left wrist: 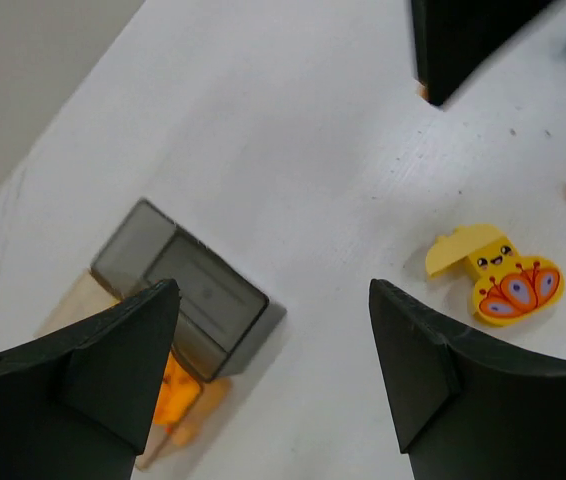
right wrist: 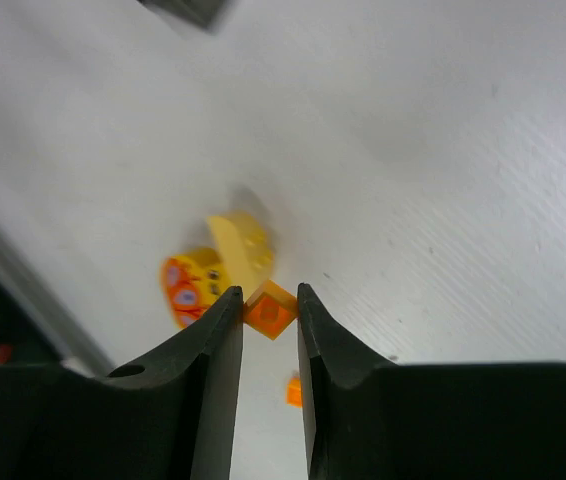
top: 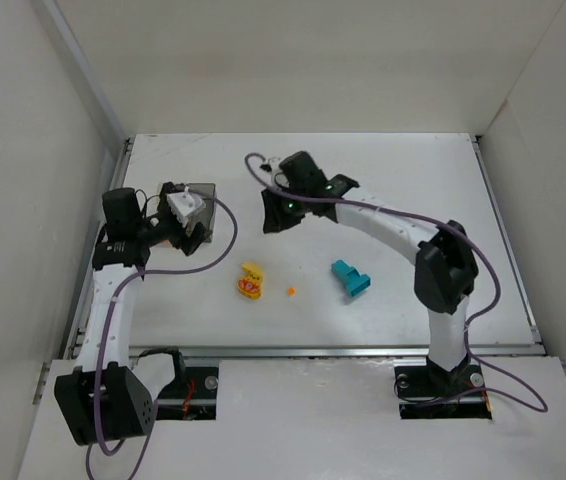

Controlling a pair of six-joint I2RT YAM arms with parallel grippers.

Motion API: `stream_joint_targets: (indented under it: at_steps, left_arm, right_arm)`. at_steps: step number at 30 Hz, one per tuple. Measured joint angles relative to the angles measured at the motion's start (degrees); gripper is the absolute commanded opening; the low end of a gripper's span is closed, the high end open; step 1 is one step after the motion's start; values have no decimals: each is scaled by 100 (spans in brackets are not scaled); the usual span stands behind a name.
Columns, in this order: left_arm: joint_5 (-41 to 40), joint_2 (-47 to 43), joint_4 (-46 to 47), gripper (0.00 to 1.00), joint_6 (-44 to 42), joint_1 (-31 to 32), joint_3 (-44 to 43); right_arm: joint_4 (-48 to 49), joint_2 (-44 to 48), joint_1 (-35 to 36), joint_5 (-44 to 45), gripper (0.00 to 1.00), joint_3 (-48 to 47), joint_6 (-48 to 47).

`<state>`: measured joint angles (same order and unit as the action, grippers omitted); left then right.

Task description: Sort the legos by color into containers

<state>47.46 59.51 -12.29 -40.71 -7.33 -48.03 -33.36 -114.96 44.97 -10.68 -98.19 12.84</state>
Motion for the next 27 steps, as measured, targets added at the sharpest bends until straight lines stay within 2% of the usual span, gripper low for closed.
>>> stream_joint_targets:
  at_steps: [3, 6, 9, 12, 17, 23, 27]
  left_arm:
    - [737, 11, -686, 74, -1510, 0, -358]
    - [1311, 9, -1268, 74, -3012, 33, -570]
    - [1668, -24, -1587, 74, -3993, 118, -590]
    - [1947, -76, -1683, 69, -4592, 280, -590]
    - [2310, -170, -1460, 60, -4789, 358, -577]
    - [2538, -407, -409, 54, -3803, 409, -361]
    - [2647, -575, -28, 48, -3289, 612, -332]
  right_arm:
    - [564, 483, -369, -1067, 0, -74, 232]
    - [1176, 697, -422, -2085, 0, -330, 501]
    - [1624, 713, -299, -2896, 0, -625, 671]
    - [1825, 702, -188, -3381, 0, -697, 802]
    - [1886, 595, -103, -3746, 0, -710, 949]
    - [1886, 474, -101, -3847, 0, -713, 1023]
    - [1888, 437, -96, -3906, 0, -769, 1102]
